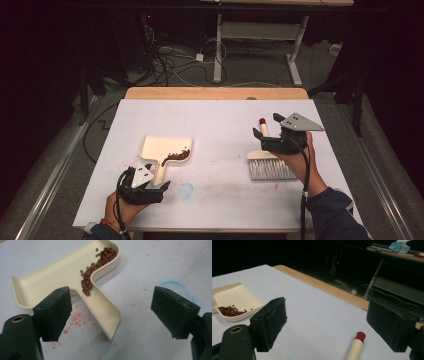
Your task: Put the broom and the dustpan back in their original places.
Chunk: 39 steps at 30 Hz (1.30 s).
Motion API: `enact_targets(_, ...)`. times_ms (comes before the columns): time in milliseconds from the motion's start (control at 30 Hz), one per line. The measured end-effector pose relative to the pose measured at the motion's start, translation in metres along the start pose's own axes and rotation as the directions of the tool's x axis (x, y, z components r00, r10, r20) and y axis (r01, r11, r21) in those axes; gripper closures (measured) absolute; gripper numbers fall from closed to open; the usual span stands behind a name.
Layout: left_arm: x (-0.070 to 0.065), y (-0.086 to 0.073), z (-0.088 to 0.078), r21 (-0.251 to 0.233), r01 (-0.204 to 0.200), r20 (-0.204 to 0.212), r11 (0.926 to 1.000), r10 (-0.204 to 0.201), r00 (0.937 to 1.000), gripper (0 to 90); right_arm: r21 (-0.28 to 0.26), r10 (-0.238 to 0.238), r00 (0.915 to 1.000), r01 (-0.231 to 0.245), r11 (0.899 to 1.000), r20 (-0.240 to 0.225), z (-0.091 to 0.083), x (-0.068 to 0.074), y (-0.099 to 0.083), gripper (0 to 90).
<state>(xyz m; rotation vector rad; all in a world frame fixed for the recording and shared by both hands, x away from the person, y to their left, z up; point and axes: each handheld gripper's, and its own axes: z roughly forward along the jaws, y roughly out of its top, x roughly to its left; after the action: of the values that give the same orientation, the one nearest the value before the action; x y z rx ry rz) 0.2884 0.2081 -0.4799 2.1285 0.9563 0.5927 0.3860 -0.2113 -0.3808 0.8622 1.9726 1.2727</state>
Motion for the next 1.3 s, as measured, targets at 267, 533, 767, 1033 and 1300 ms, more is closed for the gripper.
enact_targets(267,-0.002,0.001,0.001,-0.001,-0.02,0.005,0.9998,0.02,0.9998,16.7,-0.021,-0.035,0.9991,0.034,0.999,-0.025,-0.013,0.005,0.001,16.7)
enact_targets(533,-0.001,0.0,-0.001,-0.008,-0.018,-0.01,0.9998,0.018,0.9998,16.7,-0.026,-0.073,0.997,0.073,0.997,-0.024,-0.027,0.008,-0.002,16.7)
enact_targets(767,-0.004,0.001,0.0,0.003,-0.032,-0.009,0.9995,0.032,0.9995,16.7,-0.034,-0.096,0.9949,0.094,0.995,-0.032,-0.037,0.009,-0.007,16.7)
enact_targets(1033,-0.004,0.001,0.0,-0.005,-0.043,-0.012,0.9991,0.043,0.999,16.7,-0.034,-0.129,0.9908,0.128,0.991,-0.039,-0.047,0.009,-0.024,17.7)
enact_targets(1300,-0.005,0.001,-0.001,-0.008,-0.052,-0.012,0.9986,0.051,0.9986,16.7,-0.057,-0.151,0.9881,0.149,0.987,-0.028,-0.057,0.011,-0.039,17.1)
